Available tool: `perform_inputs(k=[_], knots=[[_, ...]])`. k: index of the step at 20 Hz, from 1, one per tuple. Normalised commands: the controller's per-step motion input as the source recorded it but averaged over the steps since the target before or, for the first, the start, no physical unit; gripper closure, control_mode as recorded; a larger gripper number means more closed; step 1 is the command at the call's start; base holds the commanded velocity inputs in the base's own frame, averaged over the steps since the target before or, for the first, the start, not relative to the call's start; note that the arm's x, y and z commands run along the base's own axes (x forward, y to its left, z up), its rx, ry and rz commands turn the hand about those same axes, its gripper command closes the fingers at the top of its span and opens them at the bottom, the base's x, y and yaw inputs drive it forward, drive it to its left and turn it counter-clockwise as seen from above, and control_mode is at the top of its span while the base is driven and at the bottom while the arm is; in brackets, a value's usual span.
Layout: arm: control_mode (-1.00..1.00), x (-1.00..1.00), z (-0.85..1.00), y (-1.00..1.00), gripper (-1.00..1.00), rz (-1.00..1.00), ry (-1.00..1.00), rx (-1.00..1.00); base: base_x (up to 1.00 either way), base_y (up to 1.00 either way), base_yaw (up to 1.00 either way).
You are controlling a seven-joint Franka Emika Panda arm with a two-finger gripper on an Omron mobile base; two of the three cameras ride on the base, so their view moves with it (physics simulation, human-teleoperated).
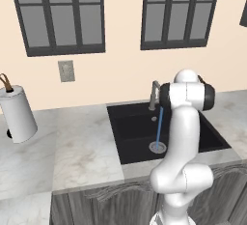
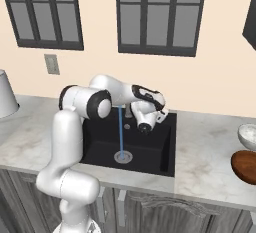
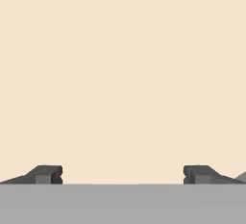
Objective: Rinse each bowl for a few seconds and place them down in the sink or on the counter.
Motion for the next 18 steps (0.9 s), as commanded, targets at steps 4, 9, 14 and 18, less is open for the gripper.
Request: perform_inputs(k=[4,9,14,18], knots=[[-1.00,-0.21,1.00,-0.87,-1.00,0.00,-0.14,0.04,0.00,0.00,0.00],[-1.00,-0.34,0.96,-0.75,-1.00,0.00,-0.06,0.10,0.00,0.00,0.00],[-1.00,-0.68,0.67,-0.19,-1.00,-0.02,0.00,0.10,0.00,0.00,0.00],[-1.00,-0.80,0.51,-0.01,-1.00,-0.06,0.00,0.07,0.00,0.00,0.00]])
